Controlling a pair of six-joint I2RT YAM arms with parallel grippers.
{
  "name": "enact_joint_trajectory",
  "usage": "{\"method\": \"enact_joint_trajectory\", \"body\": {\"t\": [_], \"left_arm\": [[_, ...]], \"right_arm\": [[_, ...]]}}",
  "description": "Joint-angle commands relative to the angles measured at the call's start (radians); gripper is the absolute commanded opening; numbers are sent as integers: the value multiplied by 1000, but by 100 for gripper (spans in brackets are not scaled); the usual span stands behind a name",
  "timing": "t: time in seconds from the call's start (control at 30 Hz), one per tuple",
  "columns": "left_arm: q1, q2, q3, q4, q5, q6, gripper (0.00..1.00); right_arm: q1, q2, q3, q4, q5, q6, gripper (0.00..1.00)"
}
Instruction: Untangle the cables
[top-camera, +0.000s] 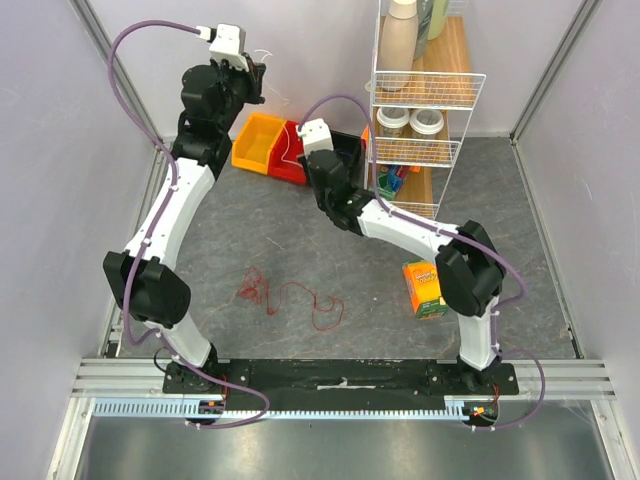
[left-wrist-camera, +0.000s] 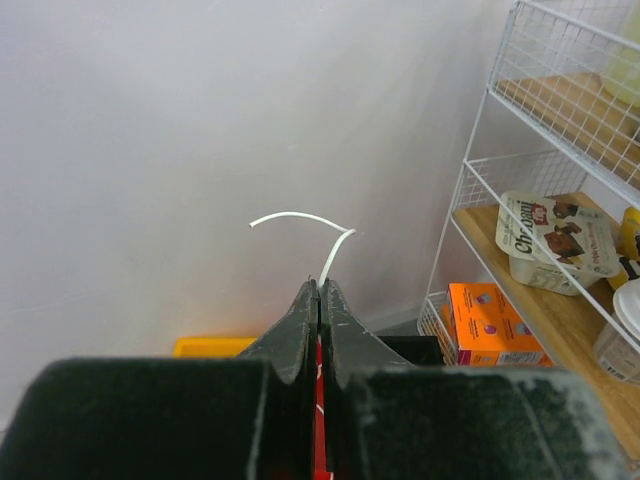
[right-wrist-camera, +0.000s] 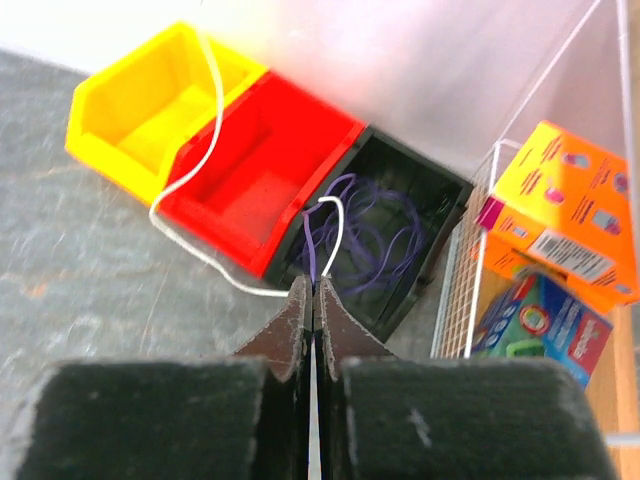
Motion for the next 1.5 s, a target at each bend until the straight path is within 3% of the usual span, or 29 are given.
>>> {"method": "enact_joint_trajectory", "body": {"t": [0.0,0.13,0.3,0.33,0.47,0.57,0.7,0.83,0.9,1.1,1.33,1.47], "left_arm": [[9,42,14,27,26,-17,2],[14,62,15,27,11,3,2],[17,58,-9,21,-13,102,2],[21,53,-21,21,47,139,2],[24,25,-79,-31,508,303,2],[70,-54,-254,172,619,83,2],[77,-160,-428,273,461,-6,2],[80,-228,-437,254,134,-52,2],[84,-245,-419,221,57,-74,2],[84,-281,-403,181,-11,-31,2],[84,-308,-385,144,-232,-8,2],[83,-285,-388,213,-177,-25,2]], "right_arm": [[-18,119,133,32,89,-73,0],[-32,223,237,67,209,-168,0],[-64,324,394,26,226,-173,0],[-67,335,414,20,205,-164,0],[-79,364,503,-28,139,-50,0],[-102,335,466,-8,27,46,0],[-107,355,495,-43,33,54,0],[-115,374,465,-25,64,21,0],[-119,401,471,-28,67,-2,0],[-119,533,534,-26,137,-131,0],[-139,625,592,-21,195,-202,0],[-161,671,644,-51,189,-197,1]]}}
